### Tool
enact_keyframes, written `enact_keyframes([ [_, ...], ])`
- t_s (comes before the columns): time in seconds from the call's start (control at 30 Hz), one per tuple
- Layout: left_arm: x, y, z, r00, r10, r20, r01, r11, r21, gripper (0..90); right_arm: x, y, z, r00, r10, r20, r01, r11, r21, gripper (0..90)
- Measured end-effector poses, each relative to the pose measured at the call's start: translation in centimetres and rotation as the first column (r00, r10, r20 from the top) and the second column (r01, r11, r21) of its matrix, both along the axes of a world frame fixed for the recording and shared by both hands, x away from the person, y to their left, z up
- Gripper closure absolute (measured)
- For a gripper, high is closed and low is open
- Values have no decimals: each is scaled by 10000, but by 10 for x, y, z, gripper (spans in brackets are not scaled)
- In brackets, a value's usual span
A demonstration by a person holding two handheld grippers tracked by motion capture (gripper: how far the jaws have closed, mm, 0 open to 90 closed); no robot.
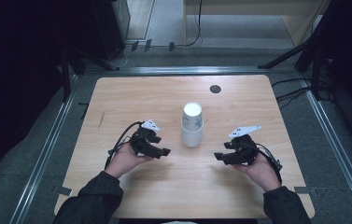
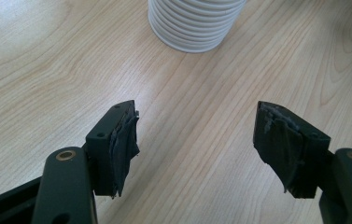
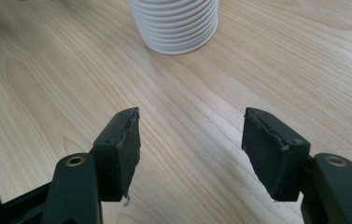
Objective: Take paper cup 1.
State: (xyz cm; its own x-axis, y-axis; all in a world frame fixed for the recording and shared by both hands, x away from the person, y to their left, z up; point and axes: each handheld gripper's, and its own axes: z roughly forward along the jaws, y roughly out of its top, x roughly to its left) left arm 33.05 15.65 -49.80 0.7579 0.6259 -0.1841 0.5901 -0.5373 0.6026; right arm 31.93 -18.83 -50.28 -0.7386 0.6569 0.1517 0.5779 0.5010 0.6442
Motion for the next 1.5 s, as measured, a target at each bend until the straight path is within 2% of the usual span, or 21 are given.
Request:
enact_keyframes([
  [0.2, 0, 0, 0, 9999, -139, 8, 139, 9999, -65, 301, -1, 3, -2, 9992, 370, 129, -365, 9986, -395, 362],
  [0.43, 1, 2, 0, 9996, -259, -92, 256, 9993, -263, 298, -3, 7, 0, 9957, 864, 343, -846, 9952, -489, 346],
  [0.57, -2, 6, 2, 9995, -314, -4, 314, 9992, -238, 284, 0, 10, 9, 9944, 972, 415, -944, 9934, -658, 338],
  [0.6, -2, 7, 3, 9996, -287, -48, 285, 9992, -285, 279, 4, 12, 18, 9925, 1142, 443, -1110, 9915, -685, 329],
  [0.7, -3, 9, 3, 9994, -346, -62, 344, 9992, -215, 277, 8, 13, 25, 9888, 1397, 521, -1351, 9873, -834, 325],
  [0.8, -3, 8, 3, 9992, -387, -21, 386, 9990, -212, 271, 18, 16, 45, 9774, 2050, 512, -1982, 9735, -1145, 322],
  [0.9, -5, 8, 4, 9994, -358, 22, 358, 9989, -307, 269, 27, 18, 62, 9706, 2354, 498, -2285, 9667, -1149, 313],
  [0.97, -6, 8, 5, 9992, -388, 47, 390, 9988, -311, 269, 30, 18, 66, 9686, 2433, 503, -2363, 9647, -1160, 309],
  [1.0, -6, 8, 6, 9988, -489, 57, 491, 9983, -308, 269, 36, 20, 76, 9611, 2734, 384, -2664, 9549, -1311, 300],
  [1.07, -6, 8, 6, 9987, -502, 57, 503, 9982, -339, 269, 40, 21, 82, 9548, 2949, 366, -2864, 9461, -1514, 294],
  [1.1, -6, 8, 6, 9987, -502, 57, 503, 9982, -339, 269, 40, 21, 82, 9548, 2949, 366, -2864, 9461, -1514, 294],
  [1.13, -6, 8, 6, 9987, -517, 47, 518, 9980, -355, 269, 44, 24, 90, 9463, 3218, 291, -3122, 9339, -1744, 291],
  [1.17, -6, 8, 5, 9985, -542, 15, 542, 9978, -379, 269, 46, 25, 93, 9426, 3329, 258, -3232, 9292, -1794, 291],
  [1.2, -6, 8, 5, 9985, -542, 15, 542, 9978, -379, 269, 46, 25, 93, 9426, 3329, 258, -3232, 9292, -1794, 291],
  [1.23, -6, 8, 5, 9983, -587, -14, 586, 9975, -405, 270, 51, 28, 99, 9386, 3442, 234, -3330, 9216, -1994, 291],
  [1.3, -6, 8, 5, 9984, -569, -29, 567, 9974, -441, 270, 52, 30, 101, 9377, 3470, 194, -3361, 9197, -2031, 291],
  [1.33, -6, 8, 5, 9983, -577, -14, 575, 9973, -462, 270, 55, 32, 104, 9346, 3553, 172, -3441, 9152, -2099, 291],
  [1.37, -6, 8, 6, 9983, -579, -12, 578, 9971, -498, 270, 60, 36, 110, 9257, 3776, 213, -3648, 9063, -2135, 291],
  [1.43, -6, 8, 6, 9982, -599, -12, 597, 9970, -495, 270, 62, 37, 112, 9231, 3840, 227, -3704, 9032, -2170, 290],
  [1.47, -7, 7, 6, 9982, -596, -2, 596, 9970, -490, 270, 67, 42, 119, 9176, 3972, 172, -3833, 8953, -2268, 288],
  [1.5, -7, 7, 6, 9982, -600, 0, 600, 9970, -482, 270, 68, 44, 121, 9153, 4023, 192, -3876, 8927, -2298, 288],
])
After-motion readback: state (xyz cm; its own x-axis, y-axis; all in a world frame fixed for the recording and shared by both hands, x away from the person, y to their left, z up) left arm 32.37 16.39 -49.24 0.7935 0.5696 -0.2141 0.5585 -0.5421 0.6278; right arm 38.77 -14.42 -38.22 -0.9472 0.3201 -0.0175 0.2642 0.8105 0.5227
